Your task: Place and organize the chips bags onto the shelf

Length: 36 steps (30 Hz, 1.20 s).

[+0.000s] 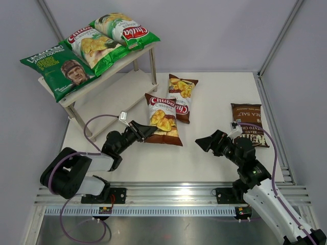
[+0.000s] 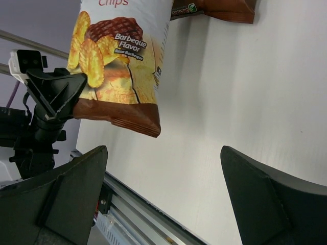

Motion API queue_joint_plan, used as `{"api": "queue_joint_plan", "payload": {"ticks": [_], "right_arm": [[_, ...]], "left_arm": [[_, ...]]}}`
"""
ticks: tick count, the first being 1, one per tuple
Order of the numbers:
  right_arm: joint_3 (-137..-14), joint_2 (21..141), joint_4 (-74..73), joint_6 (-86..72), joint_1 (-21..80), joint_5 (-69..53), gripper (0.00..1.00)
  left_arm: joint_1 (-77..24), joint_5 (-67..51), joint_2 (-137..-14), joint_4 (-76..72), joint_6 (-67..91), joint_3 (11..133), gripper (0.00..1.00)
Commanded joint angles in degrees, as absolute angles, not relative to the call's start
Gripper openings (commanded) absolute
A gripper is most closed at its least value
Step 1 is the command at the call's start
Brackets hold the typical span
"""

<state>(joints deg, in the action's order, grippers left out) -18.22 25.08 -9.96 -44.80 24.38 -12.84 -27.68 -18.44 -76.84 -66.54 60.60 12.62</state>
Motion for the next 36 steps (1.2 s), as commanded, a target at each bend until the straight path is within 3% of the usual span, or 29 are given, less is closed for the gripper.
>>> {"api": "queue_joint_plan", "payload": {"ticks": [1, 24, 36], "right_arm": [[-20.74, 25.31, -10.11, -43.42, 24.52, -11.25, 0.99], [-23.9, 27.77, -12.57, -39.73, 24.43, -9.76, 0.99], [-25.49, 30.41, -11.43, -37.88, 24.43, -9.93, 0.99]], "left_arm": [[-25.23, -16.79, -79.53, -90.93, 64.95, 10.55, 0.0], [-9.32, -13.8, -90.42, -95.45, 71.63, 26.97, 0.0], [-7.29, -12.66, -97.9, -95.1, 71.28, 36.12, 0.0]]}}
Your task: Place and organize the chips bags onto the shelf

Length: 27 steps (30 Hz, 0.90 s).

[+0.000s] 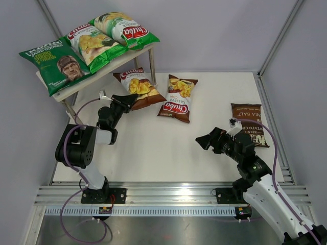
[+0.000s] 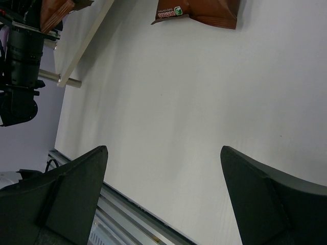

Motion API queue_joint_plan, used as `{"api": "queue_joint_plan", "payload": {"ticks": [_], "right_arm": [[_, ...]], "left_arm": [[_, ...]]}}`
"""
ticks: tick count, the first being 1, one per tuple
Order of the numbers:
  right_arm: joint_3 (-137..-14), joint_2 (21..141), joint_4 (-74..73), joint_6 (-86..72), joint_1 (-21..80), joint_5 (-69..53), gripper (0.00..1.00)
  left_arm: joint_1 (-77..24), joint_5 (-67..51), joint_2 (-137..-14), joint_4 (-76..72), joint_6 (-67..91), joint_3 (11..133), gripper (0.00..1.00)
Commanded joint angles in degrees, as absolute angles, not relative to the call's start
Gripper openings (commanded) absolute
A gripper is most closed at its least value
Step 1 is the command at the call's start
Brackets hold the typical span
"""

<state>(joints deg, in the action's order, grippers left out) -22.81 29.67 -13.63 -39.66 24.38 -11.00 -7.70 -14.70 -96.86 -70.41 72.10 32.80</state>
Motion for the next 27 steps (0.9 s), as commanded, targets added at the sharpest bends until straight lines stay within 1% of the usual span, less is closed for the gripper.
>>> {"api": "queue_joint_plan", "payload": {"ticks": [1, 5, 12, 20, 27], "right_arm": [[-25.4, 30.76, -10.82, -37.97, 24.43, -10.11, 1.0], [-25.58, 31.46, -9.58, -38.14, 24.43, -10.9, 1.0], [-26.19, 31.38, -9.84, -37.36, 24.43, -11.43, 0.99], [-27.33, 32.96, -8.26, -36.83, 24.43, -12.39, 0.99], [-28.56, 35.07, -6.51, -36.21, 24.43, -14.58, 0.99]], "left_arm": [[-7.29, -12.83, -98.61, -95.01, 71.28, 36.82, 0.0], [-7.29, -13.71, -103.61, -95.36, 70.58, 41.3, 0.0], [-7.12, -11.6, -106.08, -91.94, 67.33, 47.1, 0.0], [-6.59, -6.25, -107.84, -87.54, 64.78, 48.87, 0.0], [-4.75, -5.62, -110.91, -86.13, 63.28, 51.32, 0.0]]}}
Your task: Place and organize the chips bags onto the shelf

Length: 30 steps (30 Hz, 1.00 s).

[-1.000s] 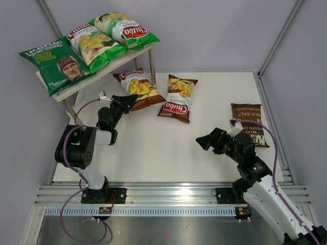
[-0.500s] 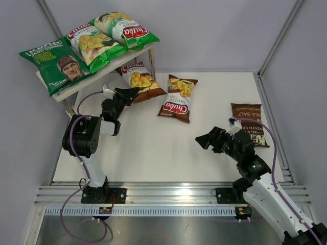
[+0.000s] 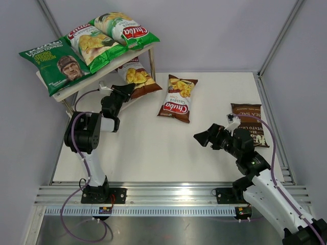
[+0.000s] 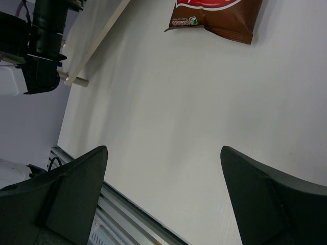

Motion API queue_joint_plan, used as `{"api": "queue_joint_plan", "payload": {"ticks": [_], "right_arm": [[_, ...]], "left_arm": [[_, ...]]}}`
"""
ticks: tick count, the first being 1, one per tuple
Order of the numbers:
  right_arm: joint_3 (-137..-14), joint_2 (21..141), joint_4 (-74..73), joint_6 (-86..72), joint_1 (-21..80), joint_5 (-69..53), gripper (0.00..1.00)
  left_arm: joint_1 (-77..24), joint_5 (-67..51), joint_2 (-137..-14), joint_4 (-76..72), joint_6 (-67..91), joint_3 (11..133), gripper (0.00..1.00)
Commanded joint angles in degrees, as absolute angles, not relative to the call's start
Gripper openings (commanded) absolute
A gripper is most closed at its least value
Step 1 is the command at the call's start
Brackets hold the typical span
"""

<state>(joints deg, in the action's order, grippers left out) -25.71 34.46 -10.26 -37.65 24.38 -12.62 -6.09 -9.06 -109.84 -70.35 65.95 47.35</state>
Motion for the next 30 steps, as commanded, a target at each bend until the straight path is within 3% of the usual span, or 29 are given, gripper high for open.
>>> {"api": "queue_joint_plan", "payload": {"ticks": [1, 11, 30], "right_arm": [[-28.56, 35.76, -5.81, -36.3, 24.52, -14.94, 0.99], [-28.39, 38.32, -2.9, -36.21, 24.52, -16.52, 0.99], [-28.13, 40.52, -0.62, -36.3, 24.43, -18.02, 0.99]], "left_arm": [[-4.57, -5.71, -111.27, -85.61, 62.85, 51.85, 0.0], [-3.52, -3.87, -114.17, -80.77, 59.15, 54.41, 0.01], [-4.92, 4.39, -103.99, -84.47, 59.15, 42.63, 0.0]]}}
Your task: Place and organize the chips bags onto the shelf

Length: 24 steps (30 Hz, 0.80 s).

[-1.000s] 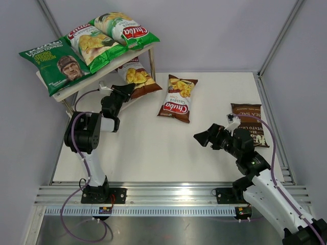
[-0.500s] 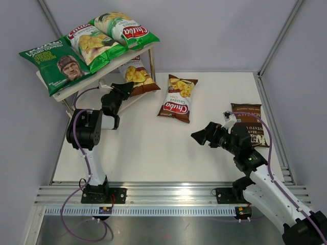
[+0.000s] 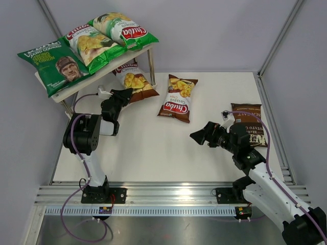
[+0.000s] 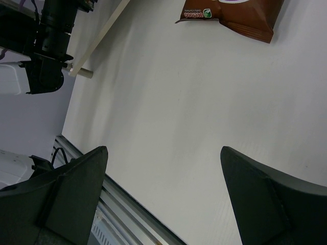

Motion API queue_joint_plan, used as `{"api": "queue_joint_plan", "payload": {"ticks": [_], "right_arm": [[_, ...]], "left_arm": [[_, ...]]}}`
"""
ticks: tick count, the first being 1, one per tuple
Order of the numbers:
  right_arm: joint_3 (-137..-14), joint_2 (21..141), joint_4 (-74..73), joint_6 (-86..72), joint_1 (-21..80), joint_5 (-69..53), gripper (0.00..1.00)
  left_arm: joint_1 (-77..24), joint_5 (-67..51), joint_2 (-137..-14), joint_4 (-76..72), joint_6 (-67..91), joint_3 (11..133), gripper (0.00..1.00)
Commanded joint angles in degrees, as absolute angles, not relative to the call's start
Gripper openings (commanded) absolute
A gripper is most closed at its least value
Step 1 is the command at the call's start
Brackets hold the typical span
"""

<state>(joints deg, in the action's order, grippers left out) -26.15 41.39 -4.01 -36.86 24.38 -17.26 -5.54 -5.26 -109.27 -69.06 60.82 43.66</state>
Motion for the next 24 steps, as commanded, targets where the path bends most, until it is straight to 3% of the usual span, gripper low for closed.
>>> {"api": "queue_joint_plan", "payload": {"ticks": [1, 4, 24], "right_arm": [[-28.13, 40.34, -0.62, -36.21, 24.52, -17.93, 0.99], [-28.04, 40.25, -0.7, -36.21, 24.52, -18.02, 0.99], [-27.6, 39.29, -0.62, -35.42, 24.52, -18.19, 1.0]], "left_arm": [[-5.1, 6.22, -103.54, -84.29, 59.24, 41.23, 0.0], [-6.06, 9.83, -101.96, -83.33, 59.5, 39.64, 0.0], [-6.94, 6.15, -108.1, -70.06, 56.69, 53.61, 0.03]]}}
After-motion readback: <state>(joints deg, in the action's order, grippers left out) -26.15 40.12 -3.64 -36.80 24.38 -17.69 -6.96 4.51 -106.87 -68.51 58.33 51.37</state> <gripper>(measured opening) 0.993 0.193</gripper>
